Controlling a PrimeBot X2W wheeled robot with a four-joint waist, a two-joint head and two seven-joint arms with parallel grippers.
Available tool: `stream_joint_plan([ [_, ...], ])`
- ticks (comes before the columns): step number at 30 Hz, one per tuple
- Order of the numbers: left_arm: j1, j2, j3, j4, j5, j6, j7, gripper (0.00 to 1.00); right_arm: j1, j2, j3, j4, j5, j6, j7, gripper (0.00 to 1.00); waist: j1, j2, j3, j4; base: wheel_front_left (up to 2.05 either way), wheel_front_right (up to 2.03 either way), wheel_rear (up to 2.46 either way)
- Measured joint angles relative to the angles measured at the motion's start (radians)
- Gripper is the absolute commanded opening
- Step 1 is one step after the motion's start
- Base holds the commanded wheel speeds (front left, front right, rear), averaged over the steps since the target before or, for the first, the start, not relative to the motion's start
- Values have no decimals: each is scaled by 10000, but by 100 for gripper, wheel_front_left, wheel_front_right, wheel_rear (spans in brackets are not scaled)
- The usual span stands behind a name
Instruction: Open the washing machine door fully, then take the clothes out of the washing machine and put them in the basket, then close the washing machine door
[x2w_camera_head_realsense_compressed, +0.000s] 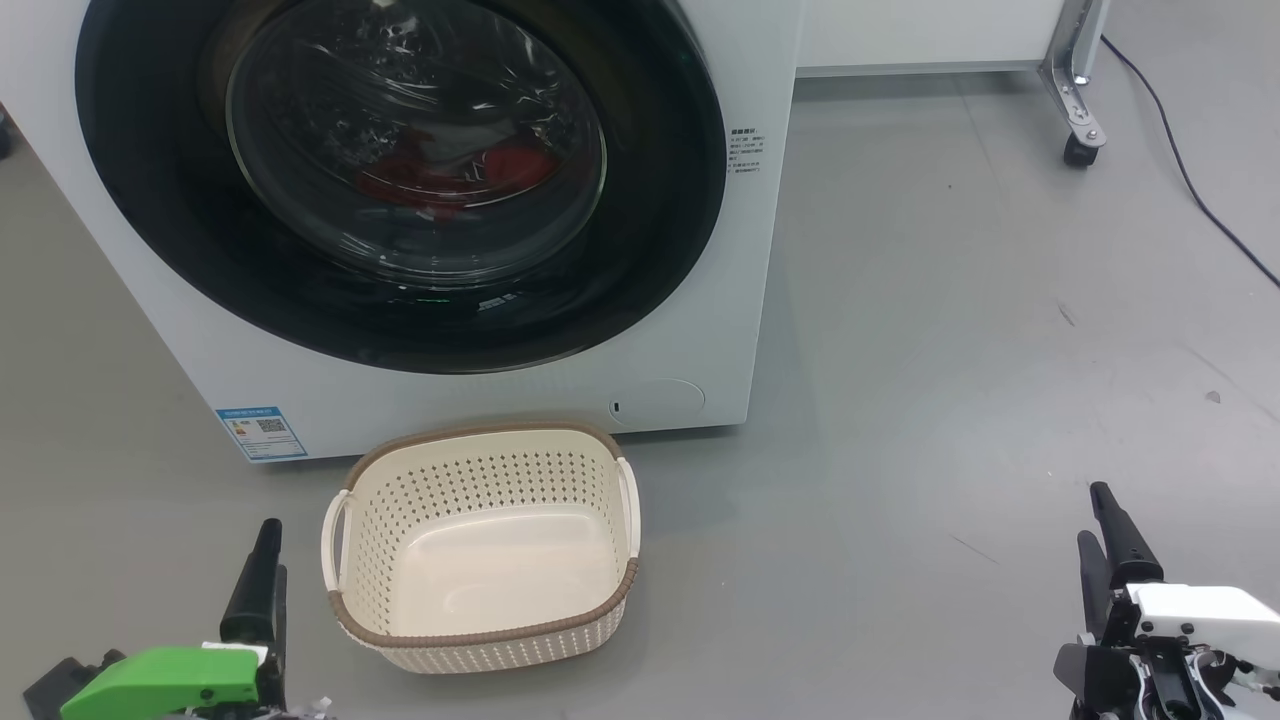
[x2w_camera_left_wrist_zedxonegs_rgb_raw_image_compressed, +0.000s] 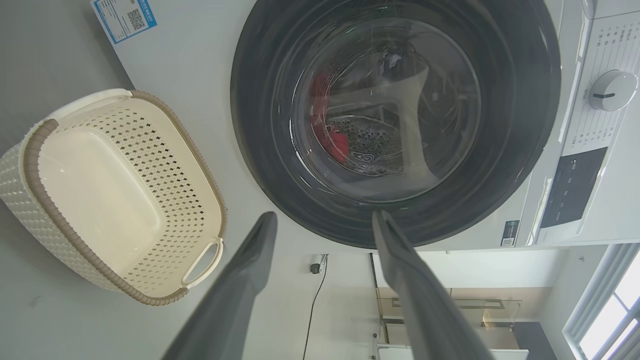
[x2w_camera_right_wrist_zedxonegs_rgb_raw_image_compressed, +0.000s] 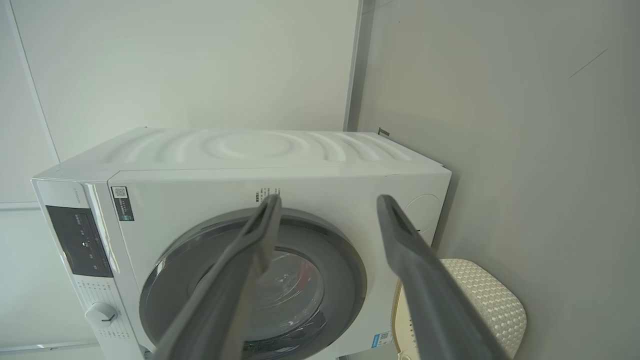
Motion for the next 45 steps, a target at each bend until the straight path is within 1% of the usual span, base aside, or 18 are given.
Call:
stream_joint_plan([
  [7,-8,23,-255,-31,316,0,-253,100,0,-67,159,-25,-474,0,-207,100,0,-1,-14,3,0,0,0],
  [16,-81,383,-673,-59,1699,0,-663,100,0,-481,571,-29,-1891,0,-577,100,0,-1,-36,1,0,0,0],
  [23,-126,604,-1103,-48,3032,2,-936,100,-3,-888,1041,-29,-3429,-105,-840,100,0,0,-50,2,0,0,0],
  [25,-132,625,-1223,-46,3394,21,-968,100,-9,-961,1193,-29,-3829,-207,-901,100,0,0,-54,3,0,0,0],
  [30,-251,740,-1434,-65,4475,255,-1174,100,-15,-1097,1530,-29,-4874,-372,-1087,100,0,0,-69,5,0,0,0],
  [32,-304,805,-1517,-100,4966,368,-1233,100,-19,-1160,1687,-25,-5308,-504,-1147,100,0,0,-75,8,0,0,0],
  [34,-330,840,-1576,-173,5367,456,-1290,100,-29,-1214,1825,-27,-5660,-545,-1248,100,0,0,-80,10,0,0,0],
  [35,-330,859,-1661,-228,5825,543,-1381,100,-41,-1248,1931,-40,-6084,-619,-1289,100,0,0,-82,10,0,0,0],
  [37,-330,899,-1808,-274,6276,614,-1452,100,-45,-1269,2075,-82,-6473,-706,-1356,100,0,-1,-84,9,0,0,0],
  [39,-330,917,-1939,-307,6673,698,-1501,100,-57,-1271,2209,-127,-6819,-719,-1438,100,0,0,-85,7,0,0,0],
  [45,-331,966,-2297,-359,7818,897,-1724,100,-72,-1287,2623,-205,-7883,-970,-1611,100,0,0,-89,3,0,0,0],
])
